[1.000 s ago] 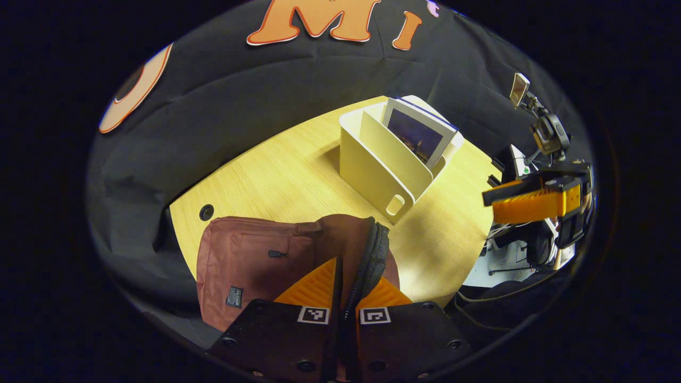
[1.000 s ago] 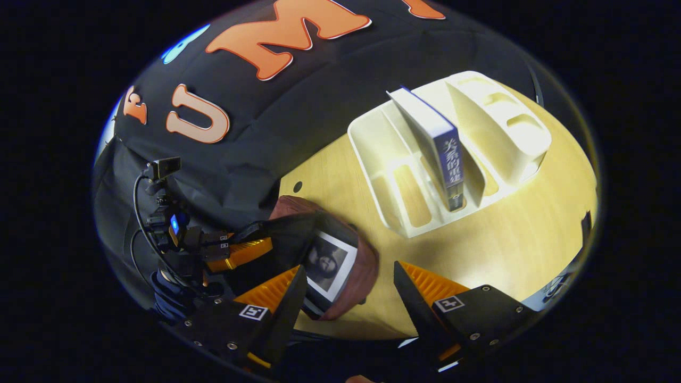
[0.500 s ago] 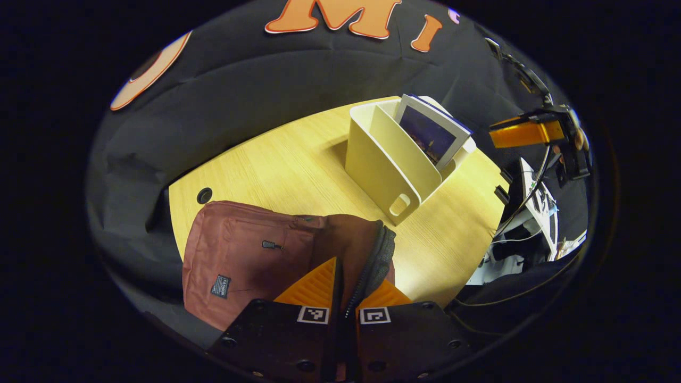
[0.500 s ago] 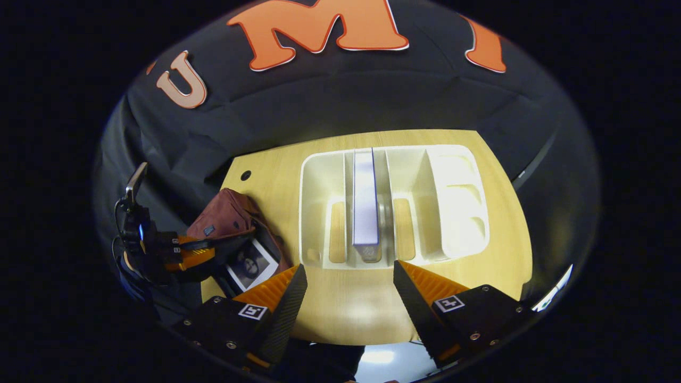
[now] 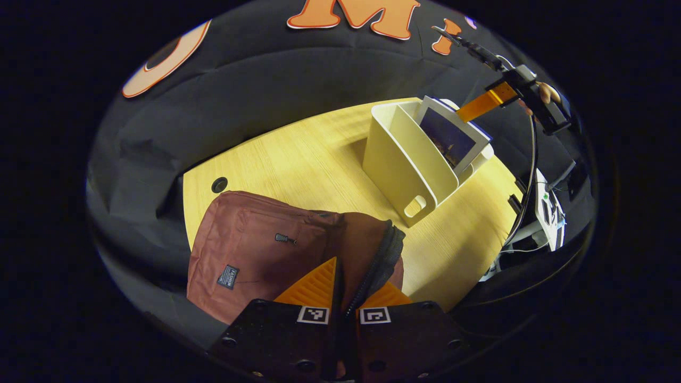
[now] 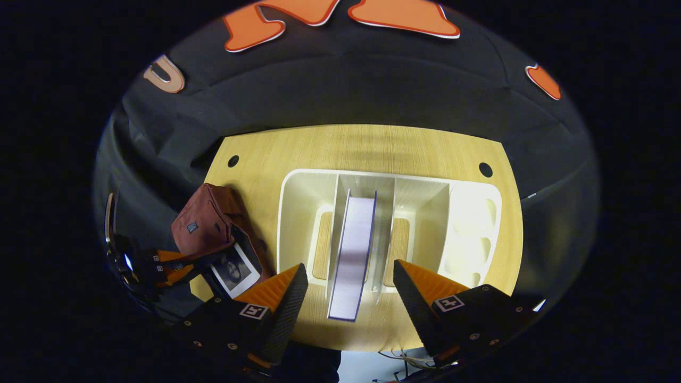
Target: Open the schoolbag, grab two books from the bookshelf and put them into the schoolbag.
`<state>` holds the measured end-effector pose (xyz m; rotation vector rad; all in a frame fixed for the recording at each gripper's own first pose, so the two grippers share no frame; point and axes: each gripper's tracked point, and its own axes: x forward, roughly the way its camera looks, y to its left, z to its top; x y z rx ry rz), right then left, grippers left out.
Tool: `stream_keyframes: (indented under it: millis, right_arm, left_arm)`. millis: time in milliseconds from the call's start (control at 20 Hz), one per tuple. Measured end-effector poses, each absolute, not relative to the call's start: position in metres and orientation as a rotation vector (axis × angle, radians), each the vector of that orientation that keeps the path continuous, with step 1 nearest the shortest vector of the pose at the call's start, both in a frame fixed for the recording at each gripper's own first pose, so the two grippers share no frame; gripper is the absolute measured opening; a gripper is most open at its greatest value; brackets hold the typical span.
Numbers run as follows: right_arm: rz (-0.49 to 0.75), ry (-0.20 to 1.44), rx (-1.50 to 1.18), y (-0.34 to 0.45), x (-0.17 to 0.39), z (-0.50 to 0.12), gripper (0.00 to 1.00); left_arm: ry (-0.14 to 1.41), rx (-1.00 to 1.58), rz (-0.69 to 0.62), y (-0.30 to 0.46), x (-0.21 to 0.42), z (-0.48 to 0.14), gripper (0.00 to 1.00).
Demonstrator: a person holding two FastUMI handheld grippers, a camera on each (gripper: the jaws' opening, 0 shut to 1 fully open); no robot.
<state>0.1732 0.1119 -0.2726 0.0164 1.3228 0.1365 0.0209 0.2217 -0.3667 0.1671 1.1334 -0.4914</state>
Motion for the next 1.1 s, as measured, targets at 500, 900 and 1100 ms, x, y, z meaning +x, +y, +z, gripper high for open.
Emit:
stream_keyframes:
  millis: [500, 900, 1100]
  right_arm:
    - [0.1, 1.471, 0.014, 0.112, 0.198, -0.33, 0.77]
    - [0.047, 1.529, -0.039, 0.104, 0.19, -0.353, 0.51]
    - [-0.004, 1.511, -0.031, 0.097, 0.189, -0.345, 0.41]
  left_arm:
    - [1.177, 0.121, -0.436, 0.22, 0.018, -0.376, 0.07]
    - [1.177, 0.113, -0.418, 0.219, 0.016, -0.377, 0.07]
    - [1.163, 0.106, -0.416, 0.22, 0.014, -0.374, 0.07]
